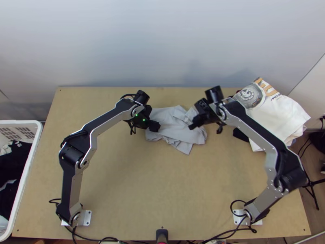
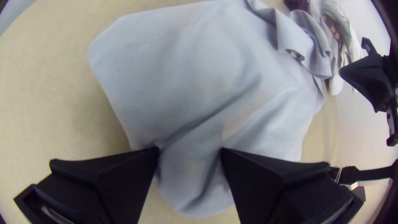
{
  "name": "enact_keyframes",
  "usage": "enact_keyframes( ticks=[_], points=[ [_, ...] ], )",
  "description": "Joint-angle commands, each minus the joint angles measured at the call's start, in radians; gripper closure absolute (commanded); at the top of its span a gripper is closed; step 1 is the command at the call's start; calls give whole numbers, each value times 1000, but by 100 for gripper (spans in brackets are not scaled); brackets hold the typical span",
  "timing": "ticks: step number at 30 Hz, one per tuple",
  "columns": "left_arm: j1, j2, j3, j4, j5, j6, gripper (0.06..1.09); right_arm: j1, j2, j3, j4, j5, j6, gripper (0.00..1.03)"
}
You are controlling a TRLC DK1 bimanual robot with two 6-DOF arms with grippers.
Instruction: Fold the t-shirt
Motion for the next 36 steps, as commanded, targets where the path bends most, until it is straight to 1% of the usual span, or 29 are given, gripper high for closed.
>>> enact_keyframes(
  ticks=[1,4,11,20,36],
  points=[
    [0,-1,0,-1,-1,0,33,76,126,129,0,-2,23,100],
    [0,1,0,-1,-1,0,33,102,175,162,0,0,26,100],
    [0,-1,0,-1,-1,0,33,114,289,231,8,0,45,100],
    [0,2,3,-1,-1,0,33,53,373,264,28,23,34,100],
    [-2,22,9,-1,-1,7,33,-85,303,275,28,27,-21,100]
  ],
)
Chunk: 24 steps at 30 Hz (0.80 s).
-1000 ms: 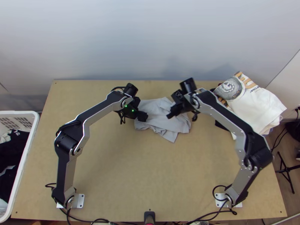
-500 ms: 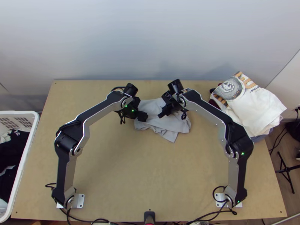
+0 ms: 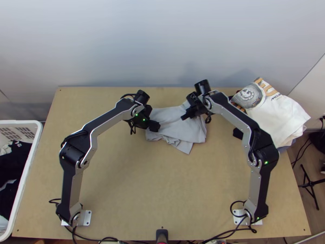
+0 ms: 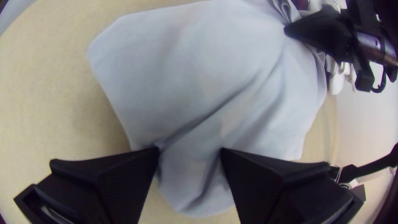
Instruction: Fold the t-shirt
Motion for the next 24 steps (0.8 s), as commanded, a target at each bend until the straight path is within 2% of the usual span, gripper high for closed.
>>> enact_keyframes(
  ticks=[1,4,6,8,12,14,16,20,24],
  points=[
    [-3,10,2,4,0,2,33,-67,-24,9,-1,2,-19,100],
    [-6,10,1,4,0,1,33,-100,-38,12,-8,2,-4,98],
    [-7,7,1,4,0,-1,33,-121,-56,14,-31,4,33,88],
    [-10,1,2,4,0,-2,33,-135,-78,14,-62,2,56,84],
    [-12,-21,1,1,0,-4,31,-167,-130,5,-136,2,128,65],
    [-10,-33,5,-6,1,-7,18,-172,-147,-3,-192,1,161,54],
    [-9,-51,7,-16,3,-5,11,-167,-164,-14,-258,-1,164,44],
    [-6,-96,4,-26,29,2,10,-164,-208,-90,-286,-5,171,28],
    [3,-142,10,-26,54,2,10,-173,-225,-156,-286,-48,187,10]
  ],
)
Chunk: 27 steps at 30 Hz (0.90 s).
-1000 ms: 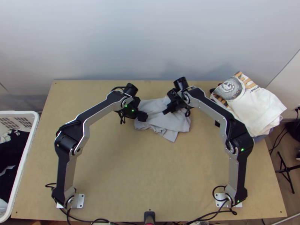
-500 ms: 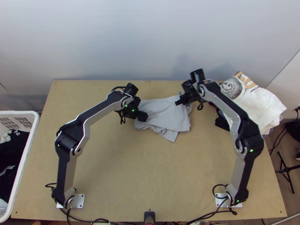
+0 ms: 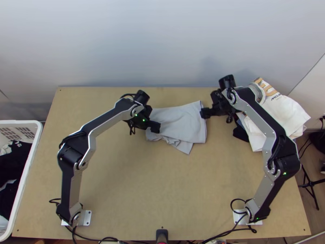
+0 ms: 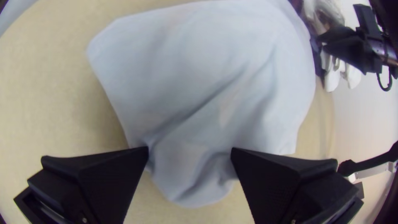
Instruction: Fold the t-shirt
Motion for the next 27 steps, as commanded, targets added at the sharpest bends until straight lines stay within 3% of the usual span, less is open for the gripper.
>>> enact_keyframes(
  ticks=[1,11,21,27],
  points=[
    [13,-81,12,-1,35,3,10,-15,-44,-98,-40,-53,30,8],
    [82,-150,29,-53,81,14,10,-41,33,-112,58,-180,61,8],
    [134,-210,38,-113,81,32,10,-79,111,-106,193,-236,107,8],
    [157,-217,33,-133,79,39,10,-88,153,-106,225,-343,142,8]
  ],
)
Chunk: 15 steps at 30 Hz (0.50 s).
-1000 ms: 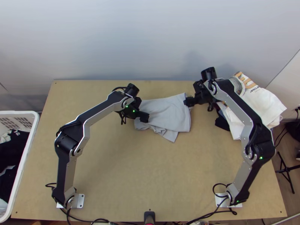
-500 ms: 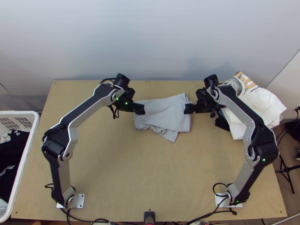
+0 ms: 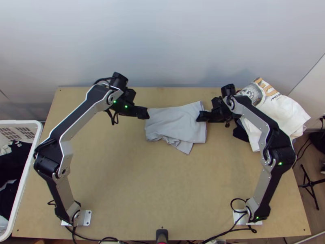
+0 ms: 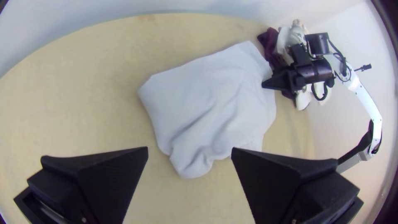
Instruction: Fold the t-shirt
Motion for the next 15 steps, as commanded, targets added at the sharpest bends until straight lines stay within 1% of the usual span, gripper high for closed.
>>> enact_keyframes(
  ticks=[1,3,7,10,15],
  points=[
    [33,-16,-1,-24,0,6,10,-15,47,2,44,-121,44,8],
    [38,-16,-1,-28,0,10,10,-11,52,2,46,-167,56,8],
    [52,-16,-4,-42,-2,24,11,-5,69,9,49,-200,60,8],
    [55,-17,-13,-45,-3,26,10,1,93,14,60,-253,82,8],
    [55,-14,-24,-45,-14,32,11,51,116,22,78,-260,83,8]
  ],
)
